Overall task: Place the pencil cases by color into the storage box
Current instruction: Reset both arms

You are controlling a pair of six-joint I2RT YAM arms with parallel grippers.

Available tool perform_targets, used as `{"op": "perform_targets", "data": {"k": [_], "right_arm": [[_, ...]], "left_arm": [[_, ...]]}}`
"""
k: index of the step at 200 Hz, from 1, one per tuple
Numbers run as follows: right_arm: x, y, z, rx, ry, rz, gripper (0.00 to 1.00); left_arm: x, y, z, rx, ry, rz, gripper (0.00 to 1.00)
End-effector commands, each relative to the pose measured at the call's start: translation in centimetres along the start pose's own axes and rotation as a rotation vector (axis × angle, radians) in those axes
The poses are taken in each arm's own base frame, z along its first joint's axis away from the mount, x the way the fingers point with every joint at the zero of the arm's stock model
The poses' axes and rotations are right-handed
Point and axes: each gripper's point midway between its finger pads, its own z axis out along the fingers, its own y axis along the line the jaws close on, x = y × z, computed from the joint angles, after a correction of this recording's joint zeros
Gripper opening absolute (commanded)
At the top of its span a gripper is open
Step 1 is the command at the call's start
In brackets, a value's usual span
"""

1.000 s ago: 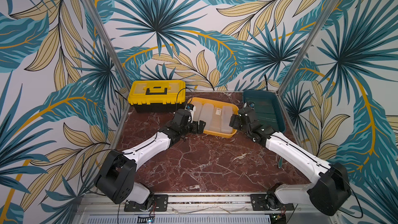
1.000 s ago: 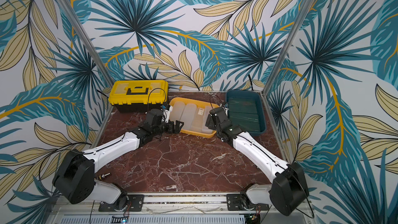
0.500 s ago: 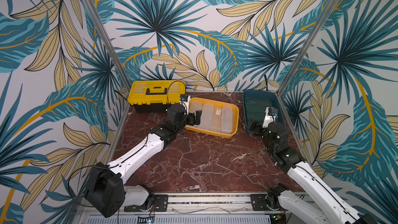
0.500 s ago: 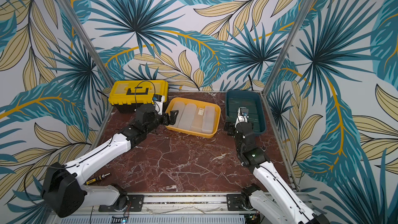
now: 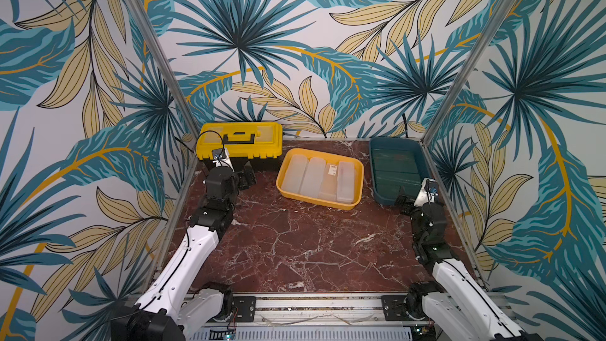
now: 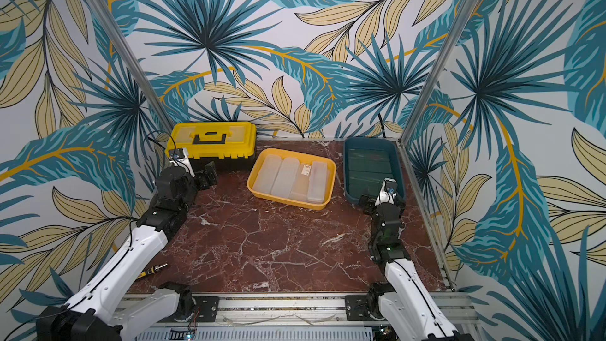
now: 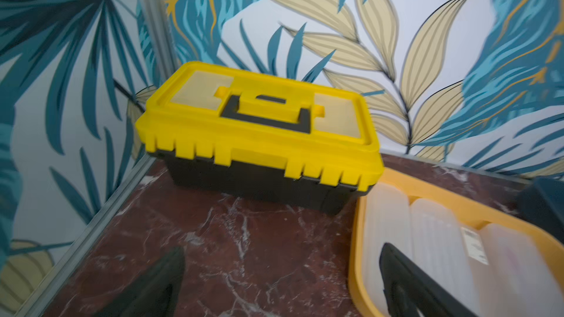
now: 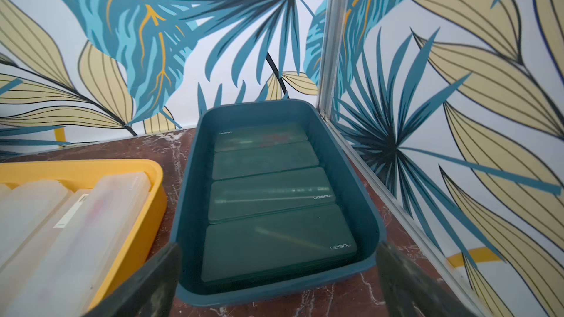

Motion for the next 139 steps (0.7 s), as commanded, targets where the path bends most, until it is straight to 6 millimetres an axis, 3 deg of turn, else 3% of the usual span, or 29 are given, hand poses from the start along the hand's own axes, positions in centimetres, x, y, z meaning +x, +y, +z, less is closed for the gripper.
{"op": "perform_targets", "data": {"k": [1, 23, 53, 94, 139], "right_arm": [[0.2, 0.5, 1.1, -0.063, -0.015, 0.074, 0.99], [1.2, 0.5, 2.2, -0.054, 0.020, 0.068, 0.99], [2.0, 0.2, 2.7, -0.038, 0.019, 0.064, 0.99], [3.3, 0.3, 3.6, -0.040, 0.024, 0.042, 0.99], [4.4, 0.9, 4.2, -0.068, 0.041, 0.028, 0.99]], "left_arm": [[3.5, 3.8, 1.7, -0.149, 0.080, 0.030, 1.00], [6.0, 5.7, 3.5, -0.195, 0.151, 0.018, 1.00], [7.7, 6.1, 5.4, -0.141, 0.184, -0.035, 1.00], [9.2, 5.0, 6.7, -0.048, 0.196, 0.043, 1.00], [10.0, 3.0, 6.3, 0.092, 0.151, 0.095, 0.99]]}}
